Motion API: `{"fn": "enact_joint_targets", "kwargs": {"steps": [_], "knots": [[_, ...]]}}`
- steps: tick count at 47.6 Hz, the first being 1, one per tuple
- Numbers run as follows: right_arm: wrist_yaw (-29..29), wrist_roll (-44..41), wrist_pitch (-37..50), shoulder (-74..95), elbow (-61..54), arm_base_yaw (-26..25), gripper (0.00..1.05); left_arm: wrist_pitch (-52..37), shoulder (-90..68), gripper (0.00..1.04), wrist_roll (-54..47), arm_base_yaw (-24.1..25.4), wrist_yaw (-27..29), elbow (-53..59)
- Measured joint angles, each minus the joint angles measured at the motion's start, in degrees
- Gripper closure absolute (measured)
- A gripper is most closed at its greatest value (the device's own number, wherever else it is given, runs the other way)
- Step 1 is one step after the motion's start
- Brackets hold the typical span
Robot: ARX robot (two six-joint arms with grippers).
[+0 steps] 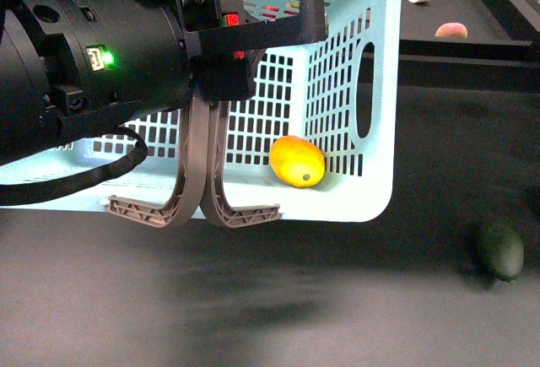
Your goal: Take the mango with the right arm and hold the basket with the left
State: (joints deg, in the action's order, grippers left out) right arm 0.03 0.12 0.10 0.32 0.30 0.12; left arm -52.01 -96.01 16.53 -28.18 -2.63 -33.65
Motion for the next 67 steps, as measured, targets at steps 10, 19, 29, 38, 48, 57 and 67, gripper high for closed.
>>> {"fn": "enact_joint_targets", "kwargs": {"steps": [10, 19, 29, 38, 48, 57, 67], "knots": [[0.0, 0.0, 0.0, 0.0, 0.0, 0.0, 0.48, 0.0, 0.0, 0.97, 0.0, 0.0, 0.0, 0.0], [-0.1, 0.0, 0.0, 0.0, 0.0, 0.0, 0.20, -0.5, -4.1, 0.97, -2.9, -0.2, 15.4, -3.1], [0.0, 0.0, 0.0, -0.1, 0.0, 0.0, 0.08, 10.2, -10.2, 0.97, 10.2, 6.2, 21.4, -13.3], [-0.1, 0.0, 0.0, -0.1, 0.0, 0.0, 0.08, 18.9, -14.2, 0.97, 23.5, 10.7, 26.8, -20.4], [-0.1, 0.0, 0.0, -0.1, 0.0, 0.0, 0.08, 27.2, -17.8, 0.97, 39.1, 15.9, 28.9, -27.4], [-0.1, 0.0, 0.0, -0.1, 0.0, 0.0, 0.08, 29.9, -20.6, 0.97, 52.9, 19.3, 30.4, -30.9], [-0.1, 0.0, 0.0, -0.1, 0.0, 0.0, 0.08, 26.9, -26.0, 0.97, 62.4, 21.2, 32.7, -34.0]]}}
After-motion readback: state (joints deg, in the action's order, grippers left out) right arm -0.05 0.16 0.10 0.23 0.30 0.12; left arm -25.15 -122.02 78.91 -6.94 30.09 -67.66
